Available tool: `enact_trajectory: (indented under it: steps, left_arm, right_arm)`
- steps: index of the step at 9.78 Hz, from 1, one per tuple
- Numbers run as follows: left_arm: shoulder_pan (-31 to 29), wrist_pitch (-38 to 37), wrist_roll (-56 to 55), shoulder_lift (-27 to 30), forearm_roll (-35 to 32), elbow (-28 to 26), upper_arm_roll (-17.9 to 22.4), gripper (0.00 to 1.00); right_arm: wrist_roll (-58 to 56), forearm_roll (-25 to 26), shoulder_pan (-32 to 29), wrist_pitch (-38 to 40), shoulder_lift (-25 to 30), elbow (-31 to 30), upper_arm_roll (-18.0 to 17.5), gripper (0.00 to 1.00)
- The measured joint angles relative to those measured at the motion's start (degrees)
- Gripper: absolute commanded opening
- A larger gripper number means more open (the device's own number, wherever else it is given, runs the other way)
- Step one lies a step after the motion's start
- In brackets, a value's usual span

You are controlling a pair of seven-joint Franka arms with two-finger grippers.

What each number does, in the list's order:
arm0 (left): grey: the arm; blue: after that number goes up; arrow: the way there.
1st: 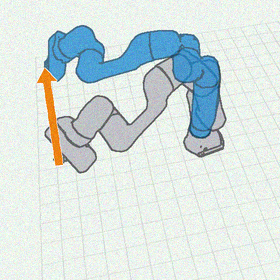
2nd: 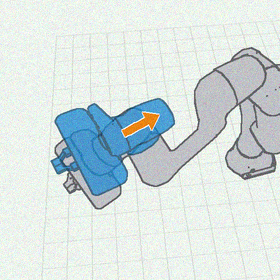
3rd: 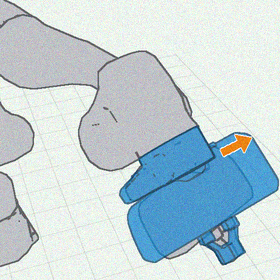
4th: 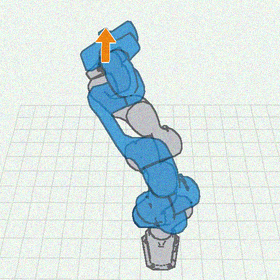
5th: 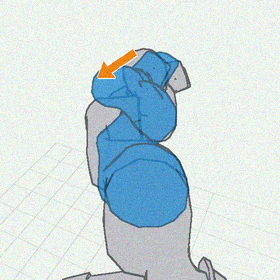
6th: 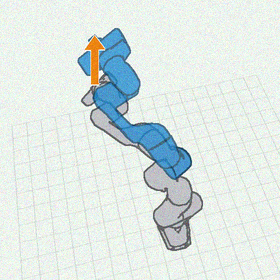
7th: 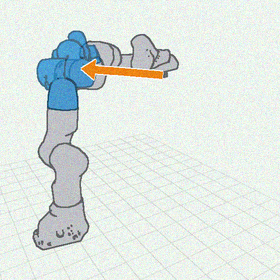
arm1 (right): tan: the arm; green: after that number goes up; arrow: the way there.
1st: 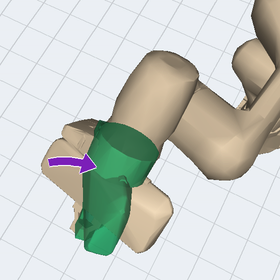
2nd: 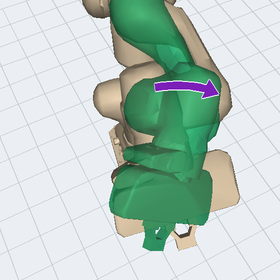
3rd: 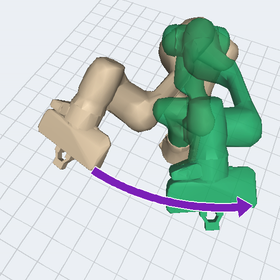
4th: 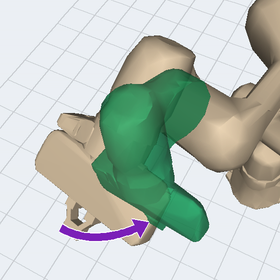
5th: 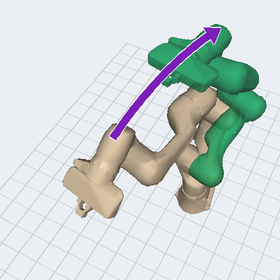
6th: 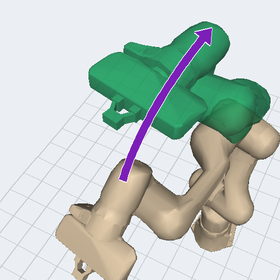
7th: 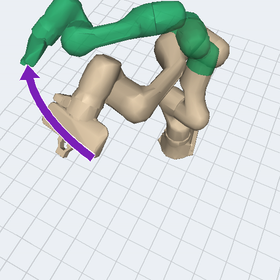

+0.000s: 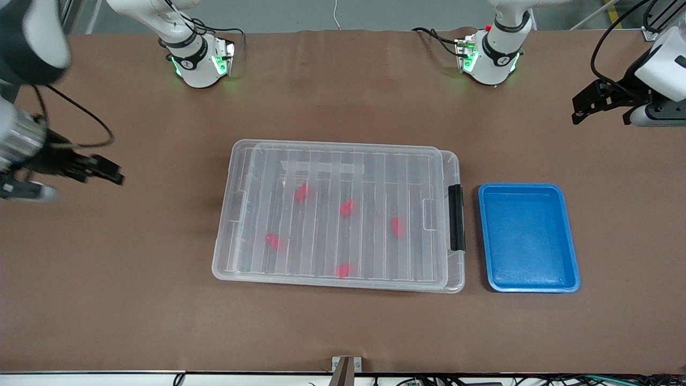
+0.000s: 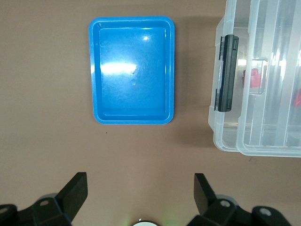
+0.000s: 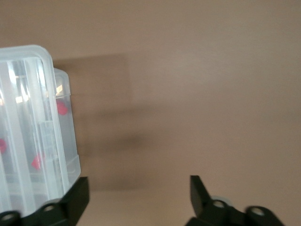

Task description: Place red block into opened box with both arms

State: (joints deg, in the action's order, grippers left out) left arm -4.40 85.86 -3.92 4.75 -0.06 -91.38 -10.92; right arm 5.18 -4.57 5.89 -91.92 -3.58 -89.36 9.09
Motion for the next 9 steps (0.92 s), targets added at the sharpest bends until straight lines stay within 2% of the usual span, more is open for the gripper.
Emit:
enact_trajectory:
  steps: [1, 2, 4, 9]
  left_arm:
    - [0.0, 0.0, 0.0, 0.0, 0.0, 0.0, 0.0, 1.0]
    - [0.0, 0.0, 0.0, 0.0, 0.0, 0.0, 0.0, 1.0]
    - [0.0, 0.0, 0.0, 0.0, 0.0, 0.0, 0.0, 1.0]
    - [0.0, 0.0, 0.0, 0.0, 0.0, 1.4, 0.0, 1.0]
  right_arm:
    - [-0.2, 0.3, -3.1, 5.2, 0.3, 4.1, -0.4, 1.0]
    - [-0.4, 0.4, -7.0, 8.8, 0.5, 6.6, -2.3, 1.0]
    - [-2.7, 0.5, -15.1, 10.9, 2.1, 7.6, -8.4, 1.0]
    - [-3.3, 2.1, -12.0, 7.2, 3.3, 5.2, -7.0, 1.0]
